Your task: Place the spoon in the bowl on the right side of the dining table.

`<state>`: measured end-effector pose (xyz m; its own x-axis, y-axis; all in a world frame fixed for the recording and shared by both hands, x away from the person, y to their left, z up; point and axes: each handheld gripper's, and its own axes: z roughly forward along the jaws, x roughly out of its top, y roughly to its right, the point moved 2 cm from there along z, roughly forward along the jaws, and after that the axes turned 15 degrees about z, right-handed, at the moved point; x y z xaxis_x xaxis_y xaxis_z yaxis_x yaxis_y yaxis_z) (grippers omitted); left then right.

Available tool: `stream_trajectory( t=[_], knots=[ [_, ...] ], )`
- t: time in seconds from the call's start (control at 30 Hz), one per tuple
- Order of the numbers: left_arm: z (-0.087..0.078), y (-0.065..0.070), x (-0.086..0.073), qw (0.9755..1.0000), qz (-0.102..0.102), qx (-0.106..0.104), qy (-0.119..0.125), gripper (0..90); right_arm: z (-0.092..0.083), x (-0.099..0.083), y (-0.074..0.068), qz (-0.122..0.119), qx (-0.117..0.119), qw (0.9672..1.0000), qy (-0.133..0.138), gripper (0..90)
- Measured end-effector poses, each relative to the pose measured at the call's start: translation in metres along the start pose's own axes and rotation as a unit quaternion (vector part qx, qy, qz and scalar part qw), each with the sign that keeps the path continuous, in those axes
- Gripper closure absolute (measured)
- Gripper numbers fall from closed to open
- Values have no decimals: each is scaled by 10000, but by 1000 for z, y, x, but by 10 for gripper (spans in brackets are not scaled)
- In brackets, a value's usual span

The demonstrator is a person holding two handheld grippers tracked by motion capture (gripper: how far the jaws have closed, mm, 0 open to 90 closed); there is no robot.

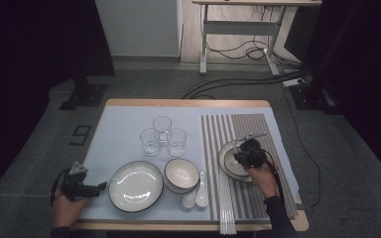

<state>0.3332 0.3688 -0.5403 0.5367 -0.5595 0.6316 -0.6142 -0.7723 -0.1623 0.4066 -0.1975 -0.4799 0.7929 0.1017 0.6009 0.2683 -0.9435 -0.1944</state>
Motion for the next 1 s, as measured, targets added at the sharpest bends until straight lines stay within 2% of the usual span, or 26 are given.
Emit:
stream_trajectory(
  t=[0.57,0.83,1.0],
  knots=[
    [0,0,0,10000,0,0,-1,9,-4,1,1,-5,-18,10000,6,691],
    [0,0,0,10000,2,3,-1,9,-15,5,1,-32,-20,9999,114,540],
    [0,0,0,10000,3,4,0,9,-22,6,1,-138,-23,9998,160,422]
  ],
)
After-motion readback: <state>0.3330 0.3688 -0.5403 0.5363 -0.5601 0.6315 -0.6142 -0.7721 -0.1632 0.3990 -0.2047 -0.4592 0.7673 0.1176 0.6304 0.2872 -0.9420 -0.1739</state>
